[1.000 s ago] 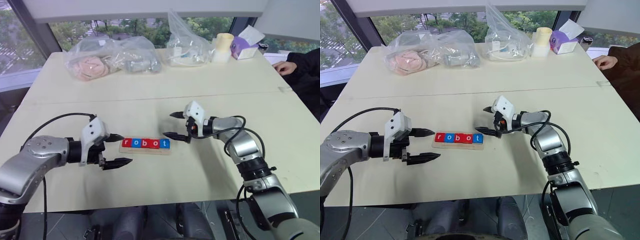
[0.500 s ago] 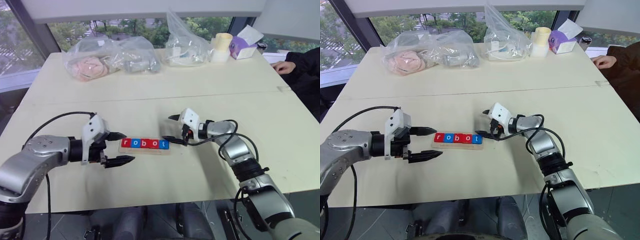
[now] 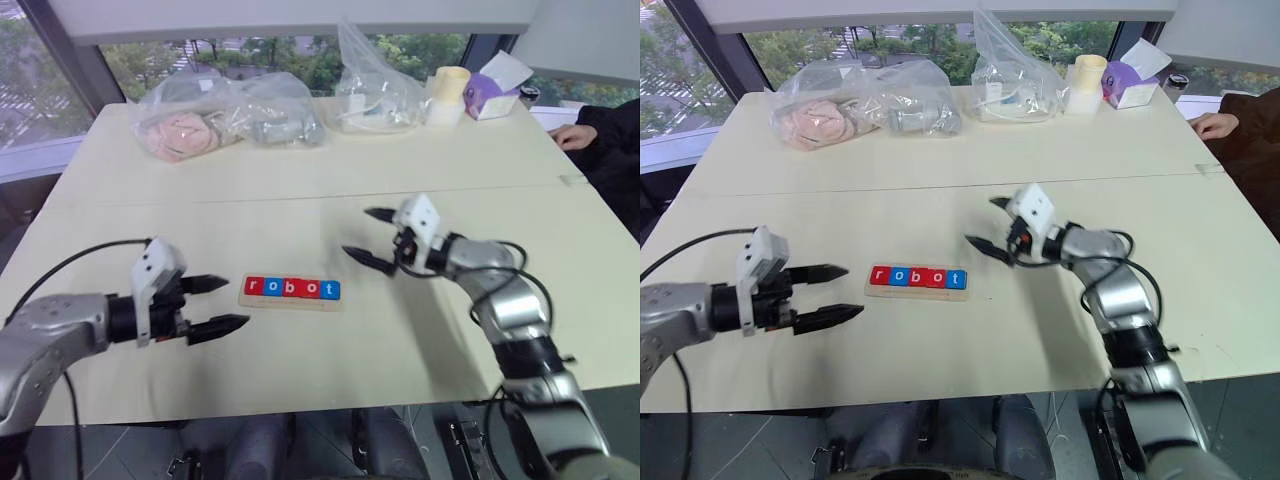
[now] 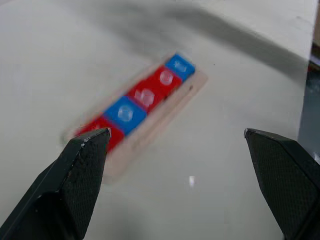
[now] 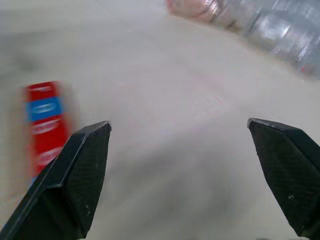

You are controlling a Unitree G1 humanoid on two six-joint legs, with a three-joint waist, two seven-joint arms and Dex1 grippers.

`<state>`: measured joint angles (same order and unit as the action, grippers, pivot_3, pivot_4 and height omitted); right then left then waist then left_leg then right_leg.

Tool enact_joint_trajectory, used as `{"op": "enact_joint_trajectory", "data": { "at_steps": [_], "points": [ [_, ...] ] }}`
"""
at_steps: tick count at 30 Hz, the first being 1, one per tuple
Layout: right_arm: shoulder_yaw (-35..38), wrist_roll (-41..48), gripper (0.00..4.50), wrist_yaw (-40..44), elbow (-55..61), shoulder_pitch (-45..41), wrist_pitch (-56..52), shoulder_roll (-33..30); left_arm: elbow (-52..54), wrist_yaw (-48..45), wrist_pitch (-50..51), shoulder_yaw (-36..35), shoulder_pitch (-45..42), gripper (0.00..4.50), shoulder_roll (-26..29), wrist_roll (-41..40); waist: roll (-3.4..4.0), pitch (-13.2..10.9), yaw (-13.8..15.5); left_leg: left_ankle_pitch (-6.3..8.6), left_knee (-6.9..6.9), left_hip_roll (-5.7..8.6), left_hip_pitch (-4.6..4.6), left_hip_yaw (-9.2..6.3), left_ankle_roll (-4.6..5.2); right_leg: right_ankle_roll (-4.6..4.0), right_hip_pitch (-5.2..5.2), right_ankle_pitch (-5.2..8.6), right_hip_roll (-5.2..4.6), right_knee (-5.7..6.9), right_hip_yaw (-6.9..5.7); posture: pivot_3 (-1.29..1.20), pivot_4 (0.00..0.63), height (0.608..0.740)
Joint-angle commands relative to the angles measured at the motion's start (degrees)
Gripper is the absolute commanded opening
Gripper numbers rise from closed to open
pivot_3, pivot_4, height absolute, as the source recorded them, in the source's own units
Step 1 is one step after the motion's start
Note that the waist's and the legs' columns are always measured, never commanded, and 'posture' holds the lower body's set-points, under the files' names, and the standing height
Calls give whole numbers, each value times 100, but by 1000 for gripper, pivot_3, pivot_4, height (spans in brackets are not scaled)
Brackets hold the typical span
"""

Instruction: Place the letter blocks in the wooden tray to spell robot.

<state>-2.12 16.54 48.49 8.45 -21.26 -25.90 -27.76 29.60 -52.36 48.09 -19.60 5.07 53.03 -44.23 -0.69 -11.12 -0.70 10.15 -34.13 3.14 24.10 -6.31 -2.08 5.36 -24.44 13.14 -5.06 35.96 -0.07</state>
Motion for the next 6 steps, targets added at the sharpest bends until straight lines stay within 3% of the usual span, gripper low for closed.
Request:
{"op": "enact_joint_trajectory", "data": {
  "at_steps": [1, 6],
  "points": [
    [572, 945, 4470, -283, 1892, 760, -1485, -395, 290, 29, -47, -702, 675, 4500, -110, -59, 2, 1, 0, 0, -1, 0, 0, -3, 0, -2, -2, 1, -3, 2, 3, 0, 150, 740],
    [711, 1506, 4470, -353, 3147, 1618, -2405, -1051, 380, 182, -62, -1098, 1237, 4500, -380, -162, -1, 6, -4, 12, -4, -8, -2, 4, -19, 18, 5, 17, -29, -5, 4, 0, 150, 740]
  ]
}}
